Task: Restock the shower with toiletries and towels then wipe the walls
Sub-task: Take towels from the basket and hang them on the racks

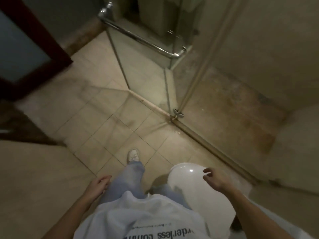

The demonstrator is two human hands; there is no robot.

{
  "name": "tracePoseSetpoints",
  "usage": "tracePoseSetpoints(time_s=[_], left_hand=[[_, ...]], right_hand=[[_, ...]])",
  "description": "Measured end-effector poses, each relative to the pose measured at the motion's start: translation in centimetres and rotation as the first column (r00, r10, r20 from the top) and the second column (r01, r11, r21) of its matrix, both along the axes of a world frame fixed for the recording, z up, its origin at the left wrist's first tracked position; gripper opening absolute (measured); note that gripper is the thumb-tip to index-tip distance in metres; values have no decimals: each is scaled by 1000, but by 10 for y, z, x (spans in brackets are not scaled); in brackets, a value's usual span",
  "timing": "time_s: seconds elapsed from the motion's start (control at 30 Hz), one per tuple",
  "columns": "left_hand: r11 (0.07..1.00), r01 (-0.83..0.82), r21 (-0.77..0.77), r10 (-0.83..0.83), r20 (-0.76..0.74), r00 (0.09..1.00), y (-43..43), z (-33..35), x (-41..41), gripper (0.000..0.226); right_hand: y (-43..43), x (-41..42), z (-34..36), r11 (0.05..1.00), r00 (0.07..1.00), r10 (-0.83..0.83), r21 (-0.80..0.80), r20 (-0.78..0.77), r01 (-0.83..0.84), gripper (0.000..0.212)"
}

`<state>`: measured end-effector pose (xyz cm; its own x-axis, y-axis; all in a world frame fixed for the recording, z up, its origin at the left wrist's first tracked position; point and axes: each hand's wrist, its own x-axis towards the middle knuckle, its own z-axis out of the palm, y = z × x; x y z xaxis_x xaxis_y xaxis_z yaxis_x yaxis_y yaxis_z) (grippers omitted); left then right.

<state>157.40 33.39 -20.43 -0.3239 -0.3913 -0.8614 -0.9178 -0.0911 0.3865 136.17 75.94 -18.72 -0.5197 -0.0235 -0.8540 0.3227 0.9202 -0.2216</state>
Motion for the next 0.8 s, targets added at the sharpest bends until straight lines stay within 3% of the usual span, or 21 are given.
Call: tracePoseSetpoints(time_s=[0.13,0.27,0.47,0.63,0.8], left_hand=[[986,-166,-23,167,54,984,-27,-20,18,21],[979,-205,6,204,93,975,-68,-45,13,25],[902,-424,85,417,85,905,-155,-28,-50,20],[933,-355,56,358,-67,931,-269,-7,-126,17],[889,-459,-4,450,-180,875,-379,16,-186,16]], right_hand=[[-81,-53,1,983,984,179,-55,18,-178,44],[-182,-105,8,944,947,321,-73,-30,-322,46],[-323,-163,14,931,937,326,-128,-129,-342,40],[-413,-194,7,916,917,381,-87,-115,-392,33],[-458,-215,-22,936,937,345,-50,-52,-347,30]])
